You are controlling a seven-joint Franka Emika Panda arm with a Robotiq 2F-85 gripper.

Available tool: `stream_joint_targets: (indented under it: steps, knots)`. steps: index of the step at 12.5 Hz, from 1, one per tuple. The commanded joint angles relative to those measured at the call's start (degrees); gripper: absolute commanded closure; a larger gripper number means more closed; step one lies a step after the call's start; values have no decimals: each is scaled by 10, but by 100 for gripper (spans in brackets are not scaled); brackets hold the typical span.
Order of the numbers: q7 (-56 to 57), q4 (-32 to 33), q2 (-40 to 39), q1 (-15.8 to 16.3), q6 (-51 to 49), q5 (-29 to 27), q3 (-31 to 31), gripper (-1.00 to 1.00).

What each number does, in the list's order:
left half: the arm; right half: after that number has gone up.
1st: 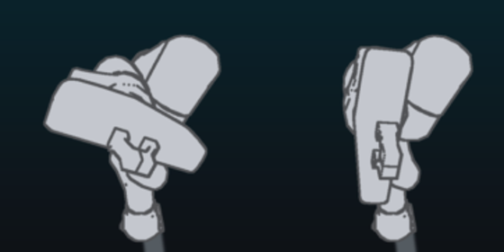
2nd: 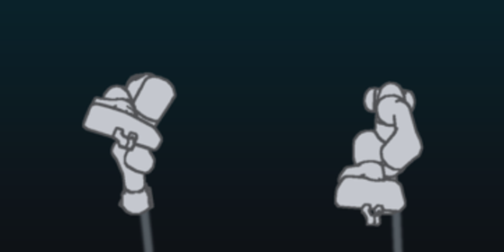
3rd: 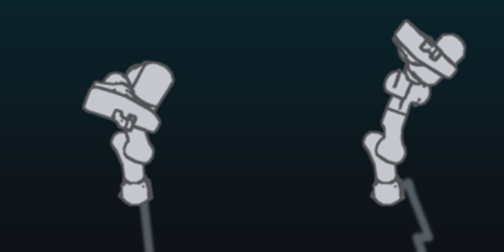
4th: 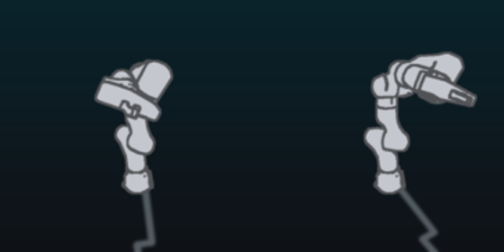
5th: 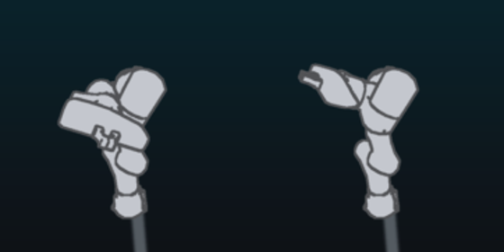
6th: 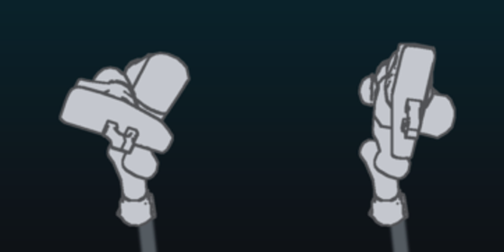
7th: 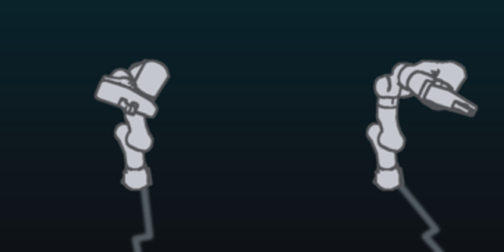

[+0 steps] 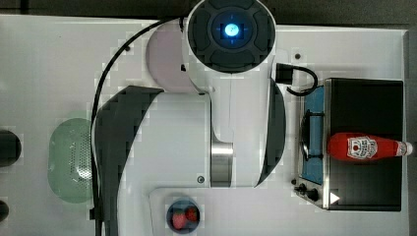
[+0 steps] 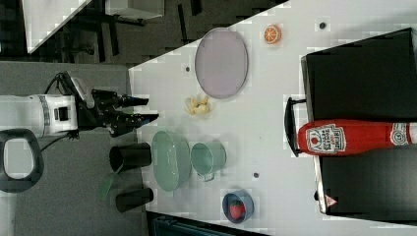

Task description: Pick Ketchup from oven and place it on table.

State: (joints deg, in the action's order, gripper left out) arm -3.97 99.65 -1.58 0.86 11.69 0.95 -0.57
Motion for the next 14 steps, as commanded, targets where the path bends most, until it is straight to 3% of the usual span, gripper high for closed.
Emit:
stream_joint_targets:
  steps: [1, 2, 3, 8, 14]
  knots:
    - [33, 66, 172, -9, -117, -7, -45, -55]
    - [33, 66, 172, -9, -117, -7, -45, -86]
    - [33, 66, 171, -9, -116, -7, -51, -100]
    - [33, 66, 114, -22, -69, -6, -177, -100]
    - [34, 65, 20, -26, 94, -5, -322, -100]
